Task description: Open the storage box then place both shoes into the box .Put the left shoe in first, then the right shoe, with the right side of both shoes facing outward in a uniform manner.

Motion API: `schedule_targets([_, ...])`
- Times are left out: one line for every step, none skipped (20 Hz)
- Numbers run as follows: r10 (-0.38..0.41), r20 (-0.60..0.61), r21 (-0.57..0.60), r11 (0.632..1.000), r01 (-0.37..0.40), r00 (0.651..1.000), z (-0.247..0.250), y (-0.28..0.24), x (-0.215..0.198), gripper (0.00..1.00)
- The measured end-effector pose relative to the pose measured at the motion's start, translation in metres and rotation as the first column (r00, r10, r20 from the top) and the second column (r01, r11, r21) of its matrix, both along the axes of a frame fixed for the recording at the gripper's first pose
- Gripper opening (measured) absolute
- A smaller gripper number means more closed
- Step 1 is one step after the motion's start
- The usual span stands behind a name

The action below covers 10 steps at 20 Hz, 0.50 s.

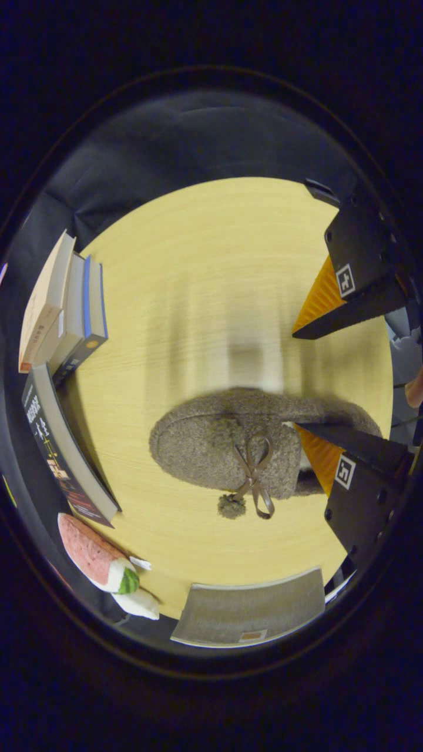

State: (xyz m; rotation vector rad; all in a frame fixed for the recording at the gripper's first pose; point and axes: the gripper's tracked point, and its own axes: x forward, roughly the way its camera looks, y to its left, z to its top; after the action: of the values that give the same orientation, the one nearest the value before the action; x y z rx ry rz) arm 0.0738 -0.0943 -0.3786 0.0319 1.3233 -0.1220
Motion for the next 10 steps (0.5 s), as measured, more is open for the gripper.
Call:
schedule_targets([-0.001,0.003,0.026,1.000,0.001,1.000,-0.002,0.003,0.001,0.78])
schedule_targets([-0.001,0.006,0.031,1.000,0.000,1.000,-0.003,0.003,0.003,0.69])
schedule_targets([0.008,0.010,0.051,0.999,-0.008,1.000,-0.001,0.007,0.004,0.61])
schedule_targets([0.012,0.015,0.075,0.997,-0.013,1.000,-0.002,0.011,0.003,0.53])
schedule_targets([0.008,0.018,0.116,0.993,-0.010,1.000,-0.005,0.020,0.005,0.47])
schedule_targets([-0.005,0.013,0.117,0.993,0.004,1.000,-0.006,0.021,0.003,0.30])
schedule_targets([0.004,0.013,0.112,0.994,-0.006,1.000,-0.006,0.021,0.004,0.13])
schedule_targets([0.024,0.015,0.112,0.993,-0.025,1.000,-0.004,0.020,0.005,0.13])
schedule_targets([0.001,0.014,0.122,0.993,-0.002,1.000,-0.006,0.019,0.004,0.13])
schedule_targets([-0.018,-0.005,0.137,0.990,0.018,1.000,-0.004,0.021,0.004,0.01])
